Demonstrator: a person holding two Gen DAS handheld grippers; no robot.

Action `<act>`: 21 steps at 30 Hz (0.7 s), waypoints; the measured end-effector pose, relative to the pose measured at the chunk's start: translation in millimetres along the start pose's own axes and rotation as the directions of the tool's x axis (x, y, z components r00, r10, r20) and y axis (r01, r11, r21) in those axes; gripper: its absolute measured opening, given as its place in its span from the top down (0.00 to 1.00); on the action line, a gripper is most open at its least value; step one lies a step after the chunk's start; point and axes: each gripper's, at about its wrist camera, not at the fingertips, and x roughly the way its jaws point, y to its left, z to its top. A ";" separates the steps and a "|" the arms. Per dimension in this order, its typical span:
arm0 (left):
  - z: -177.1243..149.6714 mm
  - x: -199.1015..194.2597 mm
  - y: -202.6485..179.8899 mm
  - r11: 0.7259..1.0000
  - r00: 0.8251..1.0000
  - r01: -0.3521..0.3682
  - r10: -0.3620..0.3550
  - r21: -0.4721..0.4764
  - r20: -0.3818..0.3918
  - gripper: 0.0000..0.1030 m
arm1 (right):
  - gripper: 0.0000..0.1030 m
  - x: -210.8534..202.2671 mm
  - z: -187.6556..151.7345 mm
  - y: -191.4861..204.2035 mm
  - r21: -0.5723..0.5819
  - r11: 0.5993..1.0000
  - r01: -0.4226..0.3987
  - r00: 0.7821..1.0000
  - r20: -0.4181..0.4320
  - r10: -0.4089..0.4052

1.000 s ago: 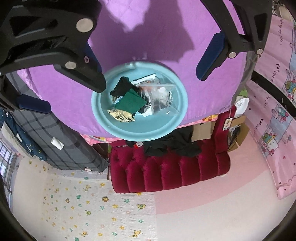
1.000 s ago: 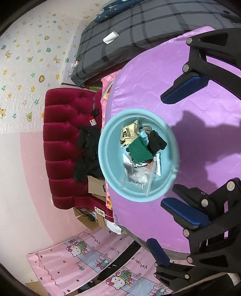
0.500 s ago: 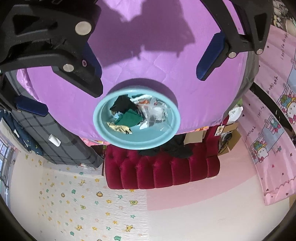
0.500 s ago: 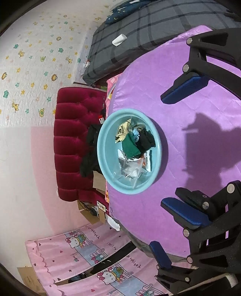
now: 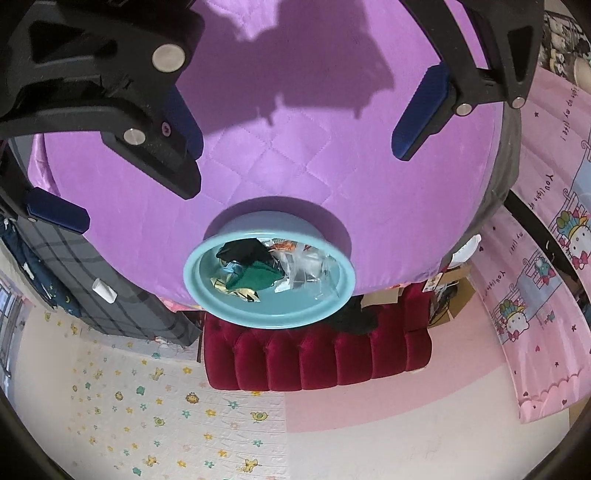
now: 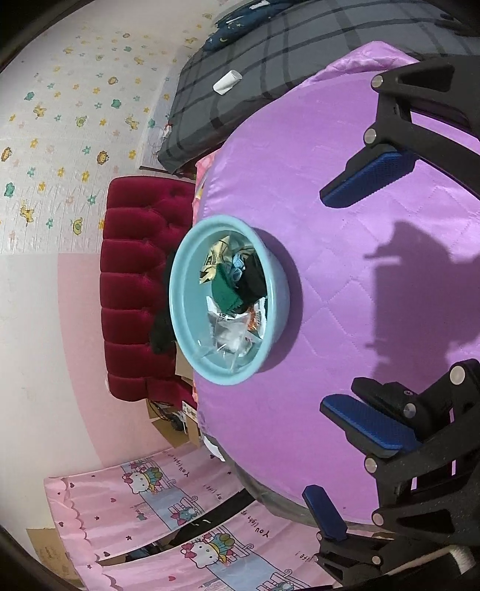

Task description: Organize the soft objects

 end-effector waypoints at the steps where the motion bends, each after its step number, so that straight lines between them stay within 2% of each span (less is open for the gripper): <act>1: -0.6 -0.8 -0.2 1.000 1.000 0.000 0.000 0.000 0.001 0.00 | 0.00 -0.6 -0.9 0.2 -0.001 1.000 0.001 1.000 0.001 -0.001; 21: -4.7 -5.8 -1.1 1.000 1.000 0.006 -0.006 0.000 0.008 0.00 | 0.00 -12.5 -6.2 2.5 0.006 1.000 0.015 1.000 0.016 -0.015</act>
